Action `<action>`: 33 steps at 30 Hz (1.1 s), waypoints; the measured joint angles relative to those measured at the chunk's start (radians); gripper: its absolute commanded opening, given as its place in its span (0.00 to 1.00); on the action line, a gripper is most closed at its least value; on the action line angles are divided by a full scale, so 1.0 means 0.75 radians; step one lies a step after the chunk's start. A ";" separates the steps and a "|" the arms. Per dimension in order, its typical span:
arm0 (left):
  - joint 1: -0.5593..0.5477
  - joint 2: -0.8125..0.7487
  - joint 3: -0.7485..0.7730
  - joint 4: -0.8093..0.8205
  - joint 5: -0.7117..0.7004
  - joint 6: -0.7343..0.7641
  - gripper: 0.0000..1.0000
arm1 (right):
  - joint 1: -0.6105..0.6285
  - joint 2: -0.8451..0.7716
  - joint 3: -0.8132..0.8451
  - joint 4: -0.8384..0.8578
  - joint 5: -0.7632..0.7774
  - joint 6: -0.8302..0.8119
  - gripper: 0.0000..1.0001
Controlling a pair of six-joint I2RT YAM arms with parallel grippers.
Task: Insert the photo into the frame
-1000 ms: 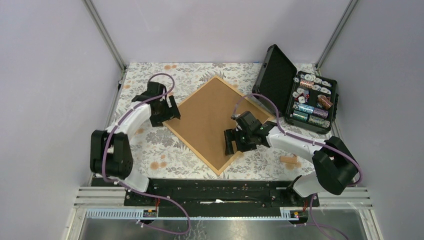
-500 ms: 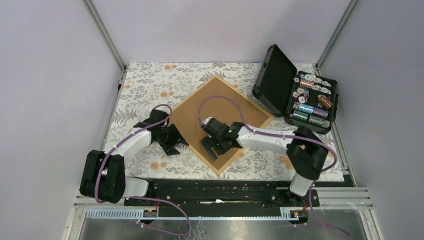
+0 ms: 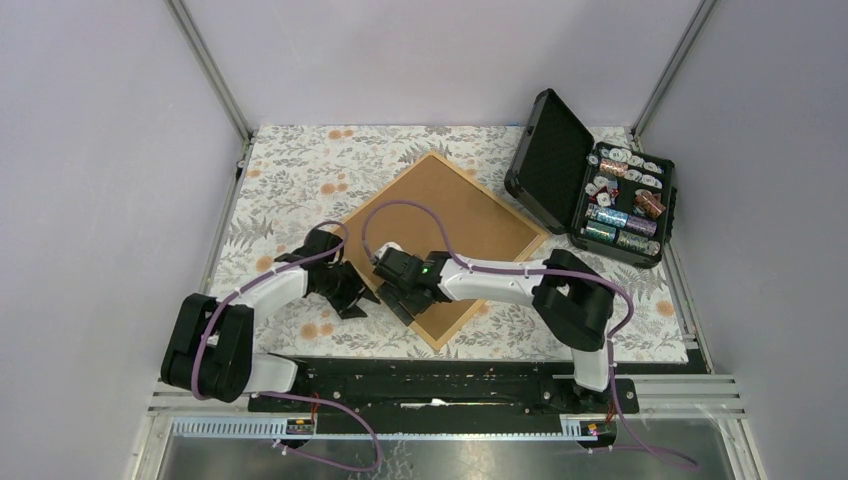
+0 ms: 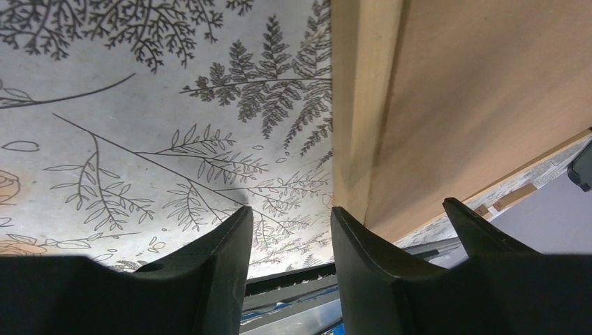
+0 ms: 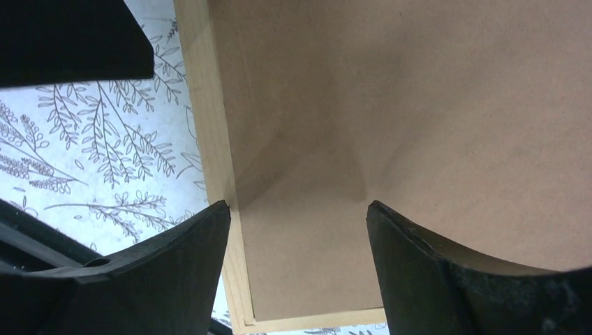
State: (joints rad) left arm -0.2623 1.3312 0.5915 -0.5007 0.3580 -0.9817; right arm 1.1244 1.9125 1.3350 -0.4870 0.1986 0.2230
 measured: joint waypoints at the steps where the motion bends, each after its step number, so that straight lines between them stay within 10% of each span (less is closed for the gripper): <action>1: 0.000 0.006 -0.007 0.007 0.000 -0.004 0.52 | 0.003 0.012 0.009 -0.003 0.005 -0.001 0.77; 14: -0.001 -0.023 -0.060 0.115 0.012 -0.039 0.52 | 0.026 0.072 0.073 0.025 0.095 0.023 0.59; 33: 0.003 0.027 -0.130 0.279 0.072 -0.157 0.43 | 0.032 -0.008 -0.113 0.275 0.108 0.027 0.65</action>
State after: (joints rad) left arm -0.2600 1.3514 0.4942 -0.2916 0.4118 -1.0996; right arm 1.1481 1.9064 1.2503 -0.2810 0.2798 0.2432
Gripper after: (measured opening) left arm 0.395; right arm 0.644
